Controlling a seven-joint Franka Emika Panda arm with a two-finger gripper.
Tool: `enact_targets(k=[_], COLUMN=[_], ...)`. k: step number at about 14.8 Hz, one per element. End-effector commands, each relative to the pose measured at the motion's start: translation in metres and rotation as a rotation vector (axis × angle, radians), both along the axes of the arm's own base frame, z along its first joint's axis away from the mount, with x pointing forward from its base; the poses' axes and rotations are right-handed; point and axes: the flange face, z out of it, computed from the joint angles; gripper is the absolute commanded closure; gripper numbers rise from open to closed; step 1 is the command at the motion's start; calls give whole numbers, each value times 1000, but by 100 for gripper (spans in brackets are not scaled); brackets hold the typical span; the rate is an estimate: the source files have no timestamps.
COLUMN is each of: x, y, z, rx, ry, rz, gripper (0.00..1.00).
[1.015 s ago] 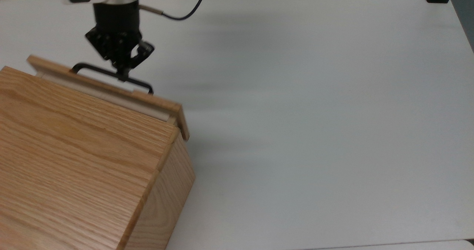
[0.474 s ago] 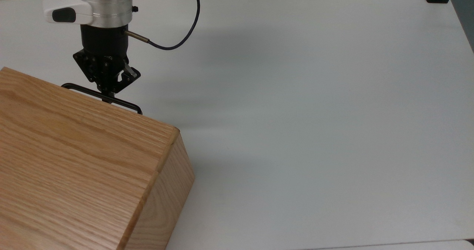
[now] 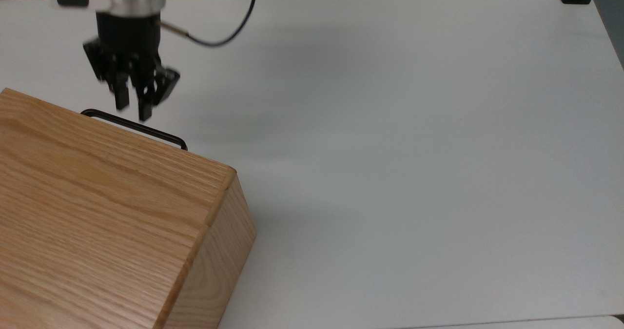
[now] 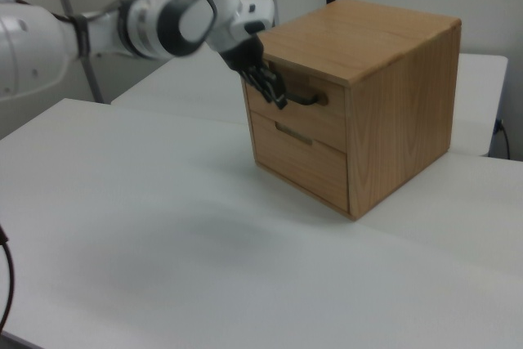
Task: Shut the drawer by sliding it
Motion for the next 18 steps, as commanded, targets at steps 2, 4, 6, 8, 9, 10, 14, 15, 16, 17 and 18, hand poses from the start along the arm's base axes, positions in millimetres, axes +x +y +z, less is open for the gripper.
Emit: enact_targets(k=[2, 4, 6, 8, 9, 10, 14, 15, 16, 17, 18], x=[-63, -85, -101, -114, -119, -123, -126, -126, -126, -125, -125], y=[45, 65, 89, 103, 105, 106, 112, 109, 107, 107, 106], z=[60, 71, 73, 76, 79, 81, 71, 71, 72, 70, 70], rx=[36, 50, 62, 115, 131, 133, 89, 74, 60, 54, 51], ry=[177, 253, 312, 327, 333, 335, 368, 376, 381, 387, 388], rz=[79, 97, 131, 149, 156, 165, 307, 373, 434, 469, 478], gripper=[0, 0, 0, 0, 0, 0, 0, 0, 0, 0, 0])
